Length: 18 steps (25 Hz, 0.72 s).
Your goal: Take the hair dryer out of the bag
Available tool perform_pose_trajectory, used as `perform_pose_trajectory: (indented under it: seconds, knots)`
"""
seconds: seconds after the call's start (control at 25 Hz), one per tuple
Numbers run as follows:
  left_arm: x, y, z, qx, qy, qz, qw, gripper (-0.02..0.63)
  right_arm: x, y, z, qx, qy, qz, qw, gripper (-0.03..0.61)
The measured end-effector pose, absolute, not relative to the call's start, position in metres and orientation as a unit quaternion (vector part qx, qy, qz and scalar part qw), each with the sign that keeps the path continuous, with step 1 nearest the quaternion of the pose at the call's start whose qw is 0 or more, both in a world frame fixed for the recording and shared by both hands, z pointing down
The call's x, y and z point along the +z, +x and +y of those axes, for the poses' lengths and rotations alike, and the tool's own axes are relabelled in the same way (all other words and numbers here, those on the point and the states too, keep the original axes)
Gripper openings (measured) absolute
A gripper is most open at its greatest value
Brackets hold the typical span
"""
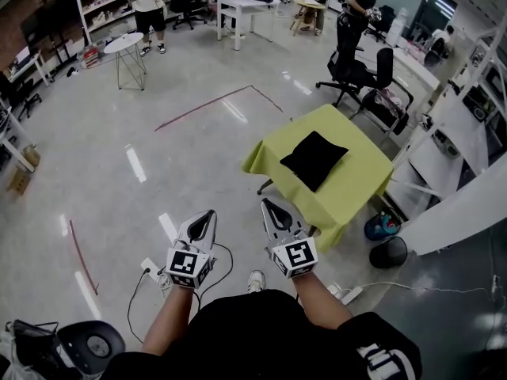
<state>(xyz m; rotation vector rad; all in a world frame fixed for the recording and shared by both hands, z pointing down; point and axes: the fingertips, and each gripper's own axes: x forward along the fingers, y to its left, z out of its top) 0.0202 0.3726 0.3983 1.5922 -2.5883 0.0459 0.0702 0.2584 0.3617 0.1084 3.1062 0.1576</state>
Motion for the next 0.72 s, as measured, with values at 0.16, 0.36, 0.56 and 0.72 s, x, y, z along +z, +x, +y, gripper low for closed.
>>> perform_pose_trajectory:
  seconds: [0.16,0.36,0.56,0.72]
  knots:
    - [0.405,0.006,0.34,0.017,0.523,-0.85,0.052,0.006,0.365,0.056,0.227,0.046,0.036,0.998,0.018,0.006]
    - [0.41,-0.003,0.3,0.013,0.527,-0.848,0.057,0.006,0.375,0.047,0.194,0.039,0.041,0.998,0.009,0.006]
    - [0.409,-0.008,0.264,0.02,0.532,-0.844,0.062,0.006,0.38,0.043,0.165,0.037,0.055,0.998,0.005,0.006]
    - [0.411,-0.01,0.247,0.026,0.53,-0.845,0.067,0.006,0.384,0.039,0.147,0.031,0.058,0.998,0.001,0.006]
